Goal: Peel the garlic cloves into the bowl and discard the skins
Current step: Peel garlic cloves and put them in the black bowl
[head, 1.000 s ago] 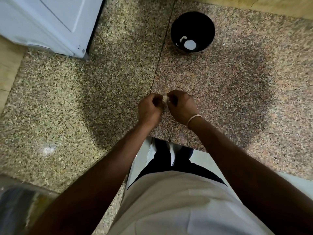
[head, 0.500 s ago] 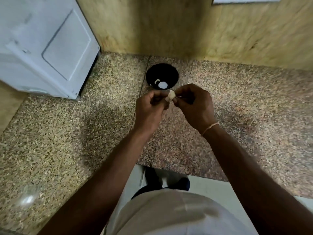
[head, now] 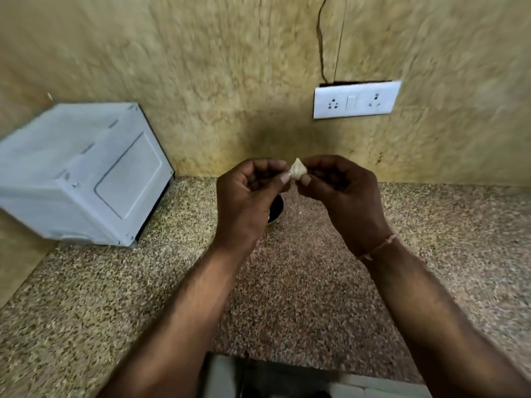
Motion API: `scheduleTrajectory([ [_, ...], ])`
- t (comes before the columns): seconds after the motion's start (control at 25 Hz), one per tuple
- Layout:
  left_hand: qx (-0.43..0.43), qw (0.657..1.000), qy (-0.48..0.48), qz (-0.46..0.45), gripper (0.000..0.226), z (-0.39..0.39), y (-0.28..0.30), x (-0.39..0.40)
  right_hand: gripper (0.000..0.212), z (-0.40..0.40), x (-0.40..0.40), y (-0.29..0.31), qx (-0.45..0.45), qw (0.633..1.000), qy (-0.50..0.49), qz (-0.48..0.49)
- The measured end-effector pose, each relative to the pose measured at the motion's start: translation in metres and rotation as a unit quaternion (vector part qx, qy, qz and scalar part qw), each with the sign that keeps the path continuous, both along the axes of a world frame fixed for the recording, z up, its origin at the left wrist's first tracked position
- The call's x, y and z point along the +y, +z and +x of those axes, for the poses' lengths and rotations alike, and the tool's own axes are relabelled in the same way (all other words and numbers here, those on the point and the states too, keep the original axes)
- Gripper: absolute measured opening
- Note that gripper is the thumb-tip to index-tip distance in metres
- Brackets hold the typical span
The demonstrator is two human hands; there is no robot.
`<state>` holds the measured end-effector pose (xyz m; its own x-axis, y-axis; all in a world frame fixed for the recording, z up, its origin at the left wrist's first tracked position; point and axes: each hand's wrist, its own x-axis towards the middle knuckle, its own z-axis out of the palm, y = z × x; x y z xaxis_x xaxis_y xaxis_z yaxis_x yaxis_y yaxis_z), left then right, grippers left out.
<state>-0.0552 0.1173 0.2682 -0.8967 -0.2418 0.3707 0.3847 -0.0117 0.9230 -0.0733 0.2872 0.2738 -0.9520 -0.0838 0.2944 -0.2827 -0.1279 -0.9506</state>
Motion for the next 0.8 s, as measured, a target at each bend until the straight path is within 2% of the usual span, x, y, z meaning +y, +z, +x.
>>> scheduleTrajectory([
  [0.2, 0.035, 0.999, -0.029, 0.001, 0.018, 0.004, 0.028, -0.010, 0.027, 0.018, -0.014, 0.028, 0.014, 0.999, -0.018, -0.023],
  [0.36, 0.025, 0.998, -0.064, 0.004, 0.014, 0.007, 0.040, -0.021, 0.029, 0.030, -0.029, 0.042, 0.028, 0.997, -0.058, -0.043],
  [0.6, 0.021, 0.995, -0.087, -0.054, 0.007, 0.015, 0.042, -0.022, 0.033, 0.046, -0.033, 0.042, 0.063, 0.987, -0.147, -0.004],
  [0.8, -0.001, 0.993, -0.081, -0.087, 0.006, 0.018, 0.048, -0.016, 0.032, 0.050, -0.024, 0.041, 0.076, 0.986, -0.147, 0.016],
])
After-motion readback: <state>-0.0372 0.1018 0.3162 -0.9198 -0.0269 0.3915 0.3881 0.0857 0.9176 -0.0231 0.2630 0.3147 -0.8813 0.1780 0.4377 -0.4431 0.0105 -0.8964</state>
